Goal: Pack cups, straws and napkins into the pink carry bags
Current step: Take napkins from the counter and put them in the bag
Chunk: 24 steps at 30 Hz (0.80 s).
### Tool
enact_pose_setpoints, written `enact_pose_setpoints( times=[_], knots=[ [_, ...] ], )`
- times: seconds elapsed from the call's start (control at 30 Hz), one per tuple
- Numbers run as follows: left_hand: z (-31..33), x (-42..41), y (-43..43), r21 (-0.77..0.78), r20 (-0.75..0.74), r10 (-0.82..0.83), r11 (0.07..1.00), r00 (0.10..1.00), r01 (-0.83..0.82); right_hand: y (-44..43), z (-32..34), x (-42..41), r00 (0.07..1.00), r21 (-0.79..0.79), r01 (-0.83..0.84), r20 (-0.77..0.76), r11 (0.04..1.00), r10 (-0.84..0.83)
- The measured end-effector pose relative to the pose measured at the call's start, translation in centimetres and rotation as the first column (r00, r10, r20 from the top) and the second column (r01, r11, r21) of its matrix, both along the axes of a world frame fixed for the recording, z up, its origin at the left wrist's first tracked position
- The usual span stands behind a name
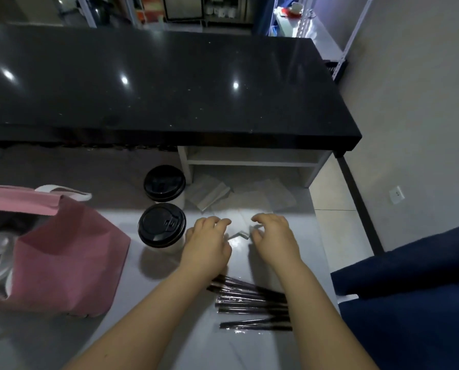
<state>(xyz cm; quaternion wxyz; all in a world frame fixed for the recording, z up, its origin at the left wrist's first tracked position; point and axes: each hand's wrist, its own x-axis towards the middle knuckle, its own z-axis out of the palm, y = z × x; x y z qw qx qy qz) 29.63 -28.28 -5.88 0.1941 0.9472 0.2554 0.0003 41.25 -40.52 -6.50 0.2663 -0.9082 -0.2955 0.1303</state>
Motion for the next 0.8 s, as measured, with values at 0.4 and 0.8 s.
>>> enact_pose_setpoints(
  times=[0.4,0.8],
  knots=[
    [0.2,4.3,1.6,-0.060,0.038,0.064,0.996,0.997,-0.062,3.0,-2.8,5.9,0.964,-0.193,0.255,0.129,0.947,-0.233],
    [-0.1,5.5,1.5,-0.092,0.089,0.056,0.995,0.994,-0.048,1.6,-1.4,8.6,0.892,0.225,0.425,-0.272,0.877,-0.362]
  ],
)
